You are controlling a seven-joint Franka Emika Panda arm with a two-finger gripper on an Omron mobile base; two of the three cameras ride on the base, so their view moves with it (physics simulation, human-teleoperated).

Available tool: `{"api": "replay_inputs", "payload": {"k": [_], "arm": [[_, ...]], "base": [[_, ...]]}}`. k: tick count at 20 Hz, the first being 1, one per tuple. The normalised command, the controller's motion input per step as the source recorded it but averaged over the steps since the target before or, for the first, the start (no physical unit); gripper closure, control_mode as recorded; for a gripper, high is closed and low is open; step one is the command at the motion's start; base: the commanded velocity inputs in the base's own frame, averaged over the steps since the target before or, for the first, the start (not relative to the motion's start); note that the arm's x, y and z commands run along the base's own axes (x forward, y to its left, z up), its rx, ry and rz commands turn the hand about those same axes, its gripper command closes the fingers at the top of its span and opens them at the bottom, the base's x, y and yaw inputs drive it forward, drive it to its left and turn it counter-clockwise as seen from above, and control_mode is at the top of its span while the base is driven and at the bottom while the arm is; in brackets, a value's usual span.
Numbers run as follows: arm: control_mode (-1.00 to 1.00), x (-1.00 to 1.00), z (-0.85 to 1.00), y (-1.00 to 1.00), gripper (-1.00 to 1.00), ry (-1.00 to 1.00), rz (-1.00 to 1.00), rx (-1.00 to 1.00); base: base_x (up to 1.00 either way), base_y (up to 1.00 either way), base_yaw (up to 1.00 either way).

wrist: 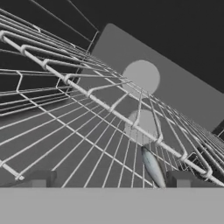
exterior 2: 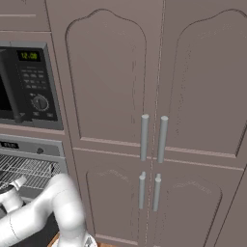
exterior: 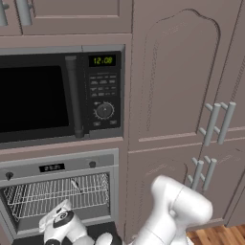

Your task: Take the fish from the oven and place it on the plate on the counter.

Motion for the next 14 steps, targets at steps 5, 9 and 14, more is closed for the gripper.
{"api": "replay_inputs", "payload": {"k": [5,9,14], "arm": [[-1.0,0.19,-0.95,-0.04,-1.0,-0.17,0.0,0.01],[-1.0,0.0,-0.29,0.0,-1.0,-0.09,0.0,0.0],[-1.0,-0.01,-0.5,-0.22,-1.0,-0.01,0.0,0.0]], "base": [[0.0,0.0,0.0],[0.0,0.0,0.0],[0.0,0.0,0.0]]}}
